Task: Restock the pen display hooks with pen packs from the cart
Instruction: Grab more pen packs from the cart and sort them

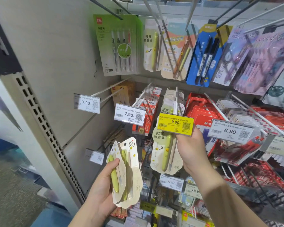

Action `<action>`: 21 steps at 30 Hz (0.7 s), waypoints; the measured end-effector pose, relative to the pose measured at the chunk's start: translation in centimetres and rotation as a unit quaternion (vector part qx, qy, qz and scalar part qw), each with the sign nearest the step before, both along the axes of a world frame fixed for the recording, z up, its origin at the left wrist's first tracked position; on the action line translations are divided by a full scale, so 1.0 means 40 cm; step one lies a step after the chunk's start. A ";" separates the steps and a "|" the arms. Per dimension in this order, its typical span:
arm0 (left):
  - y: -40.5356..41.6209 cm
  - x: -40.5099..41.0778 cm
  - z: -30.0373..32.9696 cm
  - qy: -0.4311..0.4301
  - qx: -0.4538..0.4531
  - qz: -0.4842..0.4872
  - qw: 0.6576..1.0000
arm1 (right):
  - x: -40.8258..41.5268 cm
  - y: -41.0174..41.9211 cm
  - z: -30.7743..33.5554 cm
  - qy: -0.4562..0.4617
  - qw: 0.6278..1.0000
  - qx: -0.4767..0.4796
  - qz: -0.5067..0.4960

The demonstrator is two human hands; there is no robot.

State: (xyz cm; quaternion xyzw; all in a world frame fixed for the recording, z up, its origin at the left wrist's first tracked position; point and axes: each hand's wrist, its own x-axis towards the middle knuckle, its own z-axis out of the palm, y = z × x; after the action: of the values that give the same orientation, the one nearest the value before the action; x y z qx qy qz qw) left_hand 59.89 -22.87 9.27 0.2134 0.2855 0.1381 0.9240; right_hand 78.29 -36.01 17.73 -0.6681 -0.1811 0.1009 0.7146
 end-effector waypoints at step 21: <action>-0.001 0.000 0.008 -0.034 -0.024 0.000 0.999 | 0.056 0.035 -0.031 -0.029 0.999 -0.015 -0.019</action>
State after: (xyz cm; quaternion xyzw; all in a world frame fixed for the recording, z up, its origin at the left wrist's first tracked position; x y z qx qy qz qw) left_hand 59.90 -22.91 9.58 0.1863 0.2576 0.1387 0.9379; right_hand 80.53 -34.61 16.51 -0.6851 -0.1870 0.0706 0.7005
